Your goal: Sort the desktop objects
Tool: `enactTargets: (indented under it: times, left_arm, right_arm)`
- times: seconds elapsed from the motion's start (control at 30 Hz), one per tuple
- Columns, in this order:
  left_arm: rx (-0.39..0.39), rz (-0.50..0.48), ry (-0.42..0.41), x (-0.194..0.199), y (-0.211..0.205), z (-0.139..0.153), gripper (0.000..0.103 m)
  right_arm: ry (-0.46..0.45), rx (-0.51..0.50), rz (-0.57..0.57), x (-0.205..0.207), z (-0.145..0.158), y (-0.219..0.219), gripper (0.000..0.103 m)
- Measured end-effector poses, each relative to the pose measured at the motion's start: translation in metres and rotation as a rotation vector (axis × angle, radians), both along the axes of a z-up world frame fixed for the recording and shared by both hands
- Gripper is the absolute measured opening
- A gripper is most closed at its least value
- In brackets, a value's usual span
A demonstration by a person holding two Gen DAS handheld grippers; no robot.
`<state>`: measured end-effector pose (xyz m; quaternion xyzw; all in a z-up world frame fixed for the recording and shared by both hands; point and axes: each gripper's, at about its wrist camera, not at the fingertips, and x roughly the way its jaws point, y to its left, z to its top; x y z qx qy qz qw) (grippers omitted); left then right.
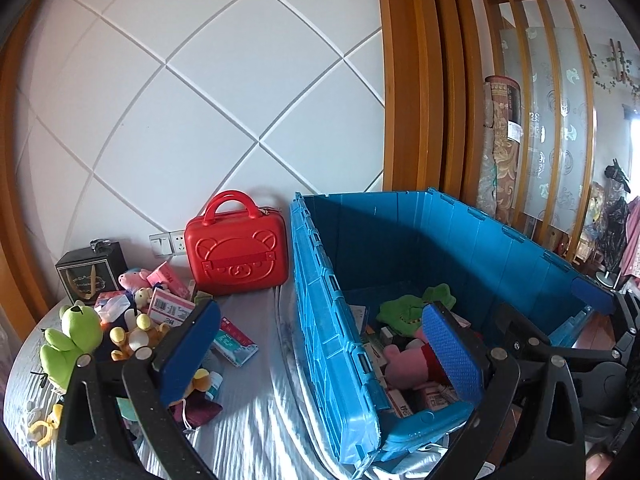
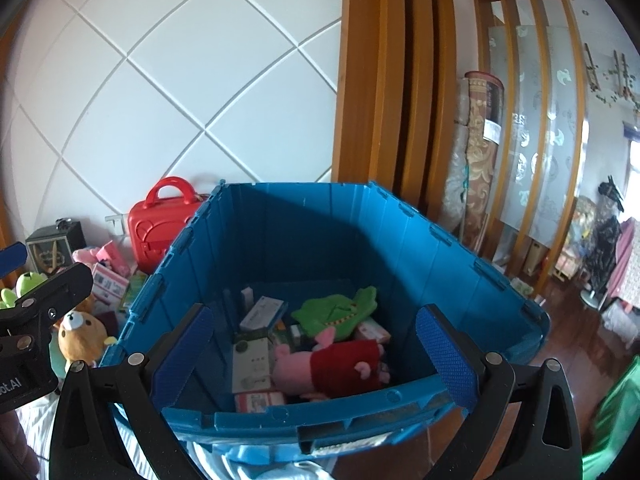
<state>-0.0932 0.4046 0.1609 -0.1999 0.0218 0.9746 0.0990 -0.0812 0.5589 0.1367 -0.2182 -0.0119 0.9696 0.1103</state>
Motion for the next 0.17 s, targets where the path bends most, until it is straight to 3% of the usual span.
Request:
enactTargets:
  times: [0.17]
  left_arm:
    - [0.003, -0.012, -0.001, 0.0001, 0.0018, 0.0007, 0.102]
  right_arm:
    - [0.002, 0.003, -0.006, 0.0016, 0.0012, 0.0004, 0.103]
